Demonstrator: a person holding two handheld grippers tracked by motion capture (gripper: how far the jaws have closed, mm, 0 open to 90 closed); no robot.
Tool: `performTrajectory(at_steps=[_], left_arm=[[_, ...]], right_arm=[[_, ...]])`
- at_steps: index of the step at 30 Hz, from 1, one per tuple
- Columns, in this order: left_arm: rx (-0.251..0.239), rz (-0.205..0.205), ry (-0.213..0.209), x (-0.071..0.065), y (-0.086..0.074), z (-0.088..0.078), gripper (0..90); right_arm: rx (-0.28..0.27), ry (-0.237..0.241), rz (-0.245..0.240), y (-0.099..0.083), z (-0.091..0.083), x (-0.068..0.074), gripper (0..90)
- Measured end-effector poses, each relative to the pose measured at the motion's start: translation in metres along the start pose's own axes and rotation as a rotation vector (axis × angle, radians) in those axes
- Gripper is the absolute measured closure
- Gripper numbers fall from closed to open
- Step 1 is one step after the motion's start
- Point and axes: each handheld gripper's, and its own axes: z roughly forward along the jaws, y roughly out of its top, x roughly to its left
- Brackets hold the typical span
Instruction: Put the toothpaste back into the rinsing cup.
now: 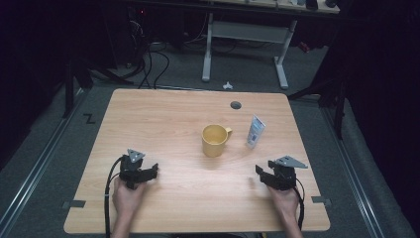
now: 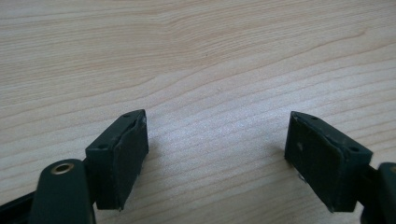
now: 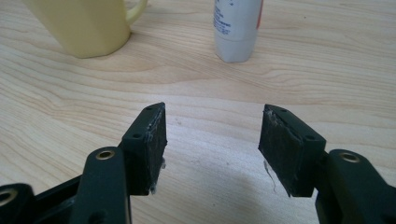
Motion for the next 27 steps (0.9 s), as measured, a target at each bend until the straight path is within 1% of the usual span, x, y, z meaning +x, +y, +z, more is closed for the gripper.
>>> performTrajectory(at_steps=[5, 8, 11, 15, 18, 19, 20, 24, 27], left_arm=[[0.000, 0.000, 0.000, 0.000, 0.000, 0.000, 21.9], [0.001, 0.000, -0.001, 0.000, 0.000, 0.000, 21.9], [0.000, 0.000, 0.000, 0.000, 0.000, 0.000, 21.8], [0.000, 0.000, 0.000, 0.000, 0.000, 0.000, 21.8], [0.000, 0.000, 0.000, 0.000, 0.000, 0.000, 21.8], [0.000, 0.000, 0.000, 0.000, 0.000, 0.000, 21.8], [0.000, 0.000, 0.000, 0.000, 0.000, 0.000, 21.8], [0.000, 0.001, 0.000, 0.000, 0.000, 0.000, 21.7], [0.000, 0.000, -0.001, 0.000, 0.000, 0.000, 21.7]], right_arm=[[-0.013, 0.010, -0.015, 0.006, 0.000, 0.005, 42.0], [-0.018, 0.017, -0.014, 0.008, -0.001, 0.006, 42.1], [-0.033, 0.035, -0.012, 0.013, -0.001, 0.008, 42.4], [-0.032, 0.042, -0.013, 0.018, -0.001, 0.008, 42.7], [-0.030, 0.043, -0.013, 0.021, 0.000, 0.008, 42.9], [-0.033, 0.045, -0.022, 0.022, 0.000, 0.008, 42.9], [-0.032, 0.042, -0.016, 0.023, 0.000, 0.008, 43.1], [-0.032, 0.042, -0.021, 0.028, 0.001, 0.006, 43.0], [-0.034, 0.036, -0.016, 0.032, 0.002, 0.006, 42.8]])
